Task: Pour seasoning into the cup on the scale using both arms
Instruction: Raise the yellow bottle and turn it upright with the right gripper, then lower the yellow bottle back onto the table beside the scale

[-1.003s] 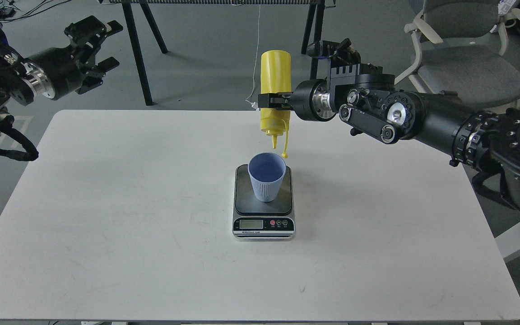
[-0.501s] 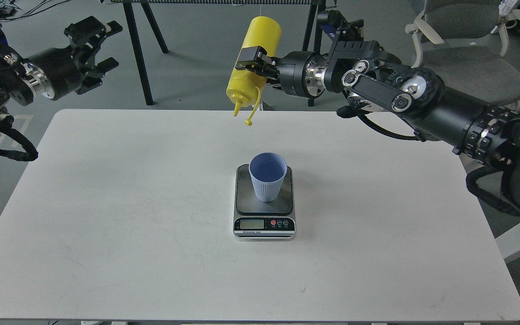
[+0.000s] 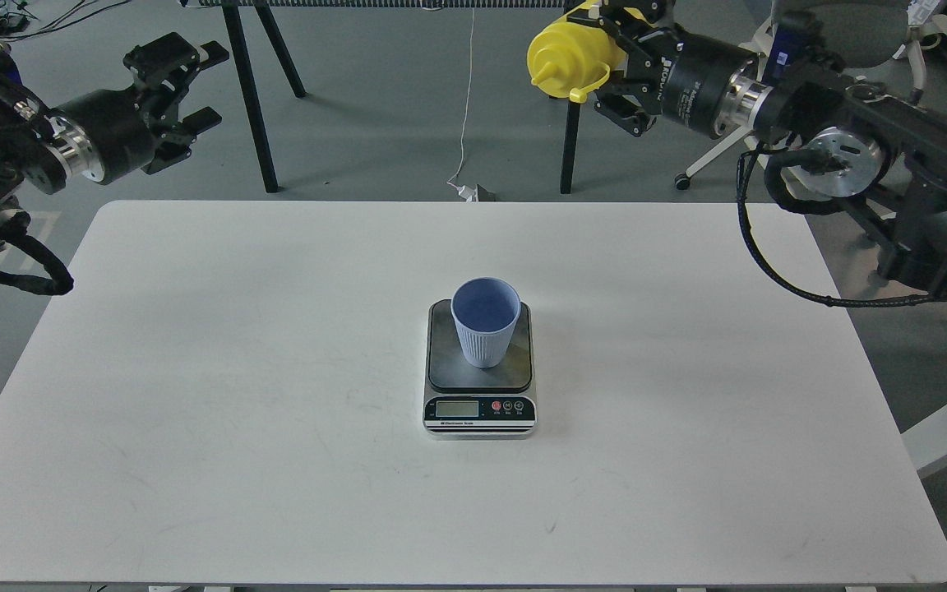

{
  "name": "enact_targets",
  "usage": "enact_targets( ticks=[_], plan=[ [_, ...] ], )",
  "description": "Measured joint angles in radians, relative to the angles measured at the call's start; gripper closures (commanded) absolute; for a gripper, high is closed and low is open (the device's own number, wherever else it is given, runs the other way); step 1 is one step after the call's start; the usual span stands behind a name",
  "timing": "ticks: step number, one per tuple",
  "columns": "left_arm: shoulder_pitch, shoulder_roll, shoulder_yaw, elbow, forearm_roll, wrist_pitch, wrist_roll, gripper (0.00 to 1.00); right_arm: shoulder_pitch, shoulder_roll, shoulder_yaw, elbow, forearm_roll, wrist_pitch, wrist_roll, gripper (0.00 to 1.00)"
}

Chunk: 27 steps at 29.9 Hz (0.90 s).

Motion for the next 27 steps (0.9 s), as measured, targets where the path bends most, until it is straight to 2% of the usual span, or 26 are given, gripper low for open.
enact_targets(
  ticks=[6,13,21,27],
  plan=[
    [0.002,-0.001,0.004,0.000,0.007,0.000,0.000,0.01,-0.146,-0.143,0.120,0.166,0.143,0.001,0.006,0.69],
    [0.013,-0.001,0.006,-0.001,0.009,0.000,0.000,0.01,-0.457,-0.176,0.389,0.268,0.283,0.001,0.007,0.69],
    [0.014,0.001,0.008,-0.001,0.012,0.000,0.000,0.01,-0.801,-0.092,0.607,0.340,0.353,0.000,0.014,0.69],
    [0.020,0.002,0.007,-0.001,0.012,0.000,0.000,0.01,-0.938,0.027,0.708,0.342,0.364,0.000,0.014,0.68]
  ],
)
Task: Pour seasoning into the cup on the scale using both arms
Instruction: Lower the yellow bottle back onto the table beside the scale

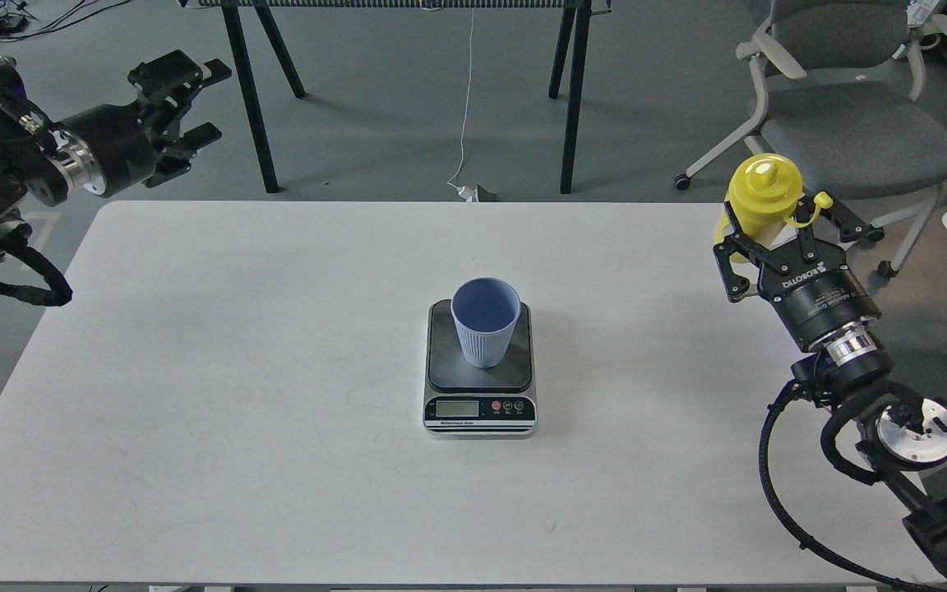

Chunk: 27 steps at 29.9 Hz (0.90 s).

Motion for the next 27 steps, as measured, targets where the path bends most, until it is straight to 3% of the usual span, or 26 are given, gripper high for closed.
enact_targets(
  ticks=[15,27],
  plan=[
    [0.004,0.001,0.016,0.000,0.009,0.000,0.000,0.01,-0.141,0.191,0.052,-0.100,0.006,0.000,0.012,0.68],
    [0.006,-0.002,0.019,0.000,0.010,0.000,0.000,0.01,-0.148,0.278,0.052,-0.192,0.004,0.000,0.012,0.67]
  ],
)
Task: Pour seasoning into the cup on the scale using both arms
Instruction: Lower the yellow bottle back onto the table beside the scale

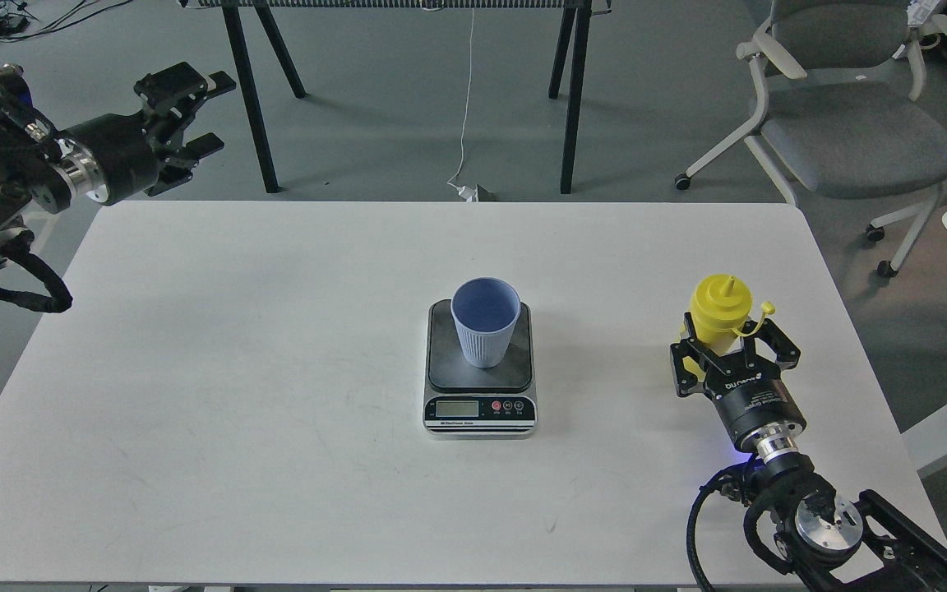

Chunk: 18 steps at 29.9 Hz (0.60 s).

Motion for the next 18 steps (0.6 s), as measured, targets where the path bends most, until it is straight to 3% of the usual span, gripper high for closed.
enact_targets(
  ticks=[14,18],
  plan=[
    [0.001,0.002,0.000,0.000,0.000,0.000,0.000,0.01,0.016,0.036,-0.007,-0.027,-0.003,0.000,-0.002,0.63],
    [0.001,0.002,0.000,0.000,0.001,0.000,0.000,0.01,0.020,0.036,-0.010,-0.036,-0.003,0.000,-0.003,0.56]
  ],
)
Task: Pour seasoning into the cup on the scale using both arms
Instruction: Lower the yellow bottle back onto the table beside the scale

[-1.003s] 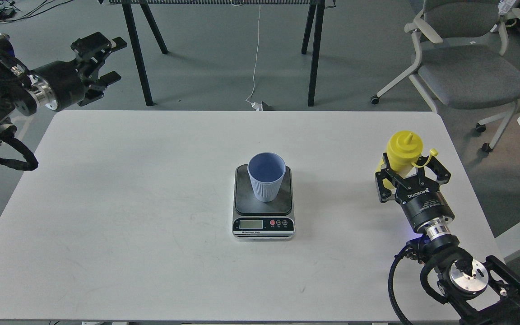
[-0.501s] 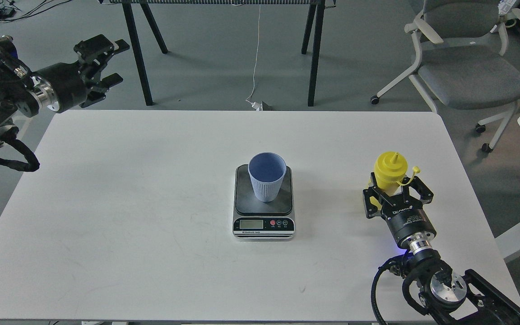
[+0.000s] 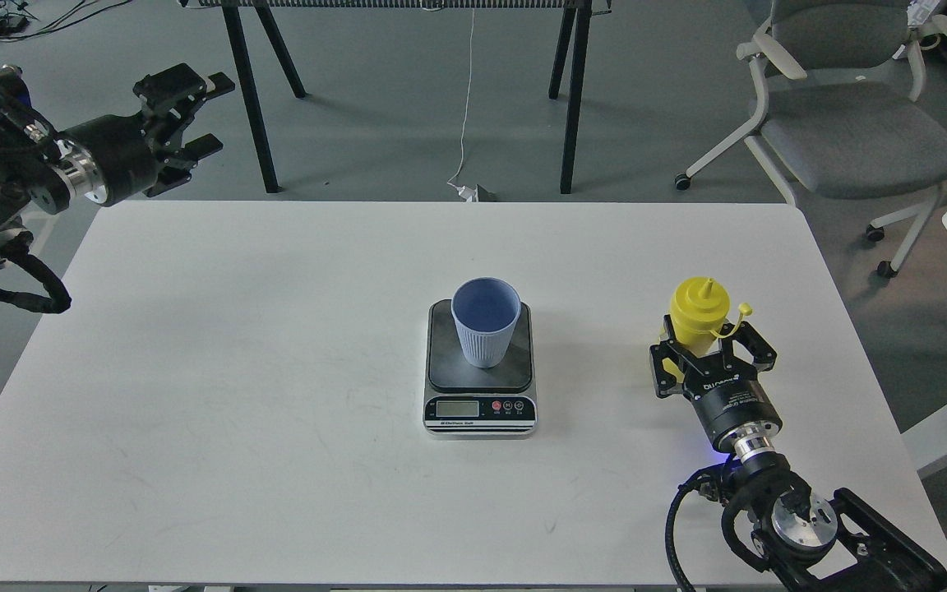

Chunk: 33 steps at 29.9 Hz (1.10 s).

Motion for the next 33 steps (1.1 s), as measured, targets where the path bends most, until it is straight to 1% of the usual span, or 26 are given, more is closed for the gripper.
enact_targets(
  ticks=[4,7,9,11,13,14,16,22,33],
  plan=[
    [0.000,-0.001,0.000,0.000,0.000,0.000,0.000,0.01,0.005,0.001,0.000,-0.003,0.000,0.000,-0.001,0.48],
    [0.000,-0.001,-0.001,0.000,0.000,0.000,0.000,0.01,0.006,0.001,-0.001,-0.003,0.000,0.000,-0.001,0.37],
    [-0.001,-0.001,-0.001,0.000,0.000,0.000,0.000,0.01,0.006,0.002,-0.001,-0.003,0.000,0.000,-0.002,0.33],
    [-0.001,-0.001,-0.001,0.000,0.000,0.000,0.000,0.01,0.007,0.002,-0.003,-0.003,0.000,0.000,-0.002,0.26],
    [-0.001,-0.002,-0.001,0.000,0.000,0.000,0.000,0.01,0.006,0.002,-0.004,-0.003,0.000,0.000,-0.002,0.16],
    [-0.001,-0.002,-0.001,0.000,0.000,0.000,0.000,0.01,0.006,0.002,-0.005,-0.003,0.000,0.000,-0.002,0.13],
    [-0.001,-0.002,-0.001,0.000,0.000,0.000,0.000,0.01,0.005,0.002,-0.005,-0.003,0.000,0.000,-0.002,0.04],
    [-0.001,-0.002,0.001,0.000,0.001,0.000,0.000,0.01,0.002,0.000,-0.006,0.005,0.000,0.000,-0.005,0.02],
    [-0.004,-0.001,0.000,0.001,0.015,0.000,0.000,0.01,-0.020,0.000,-0.013,0.014,-0.002,0.000,-0.009,0.02]
  ],
)
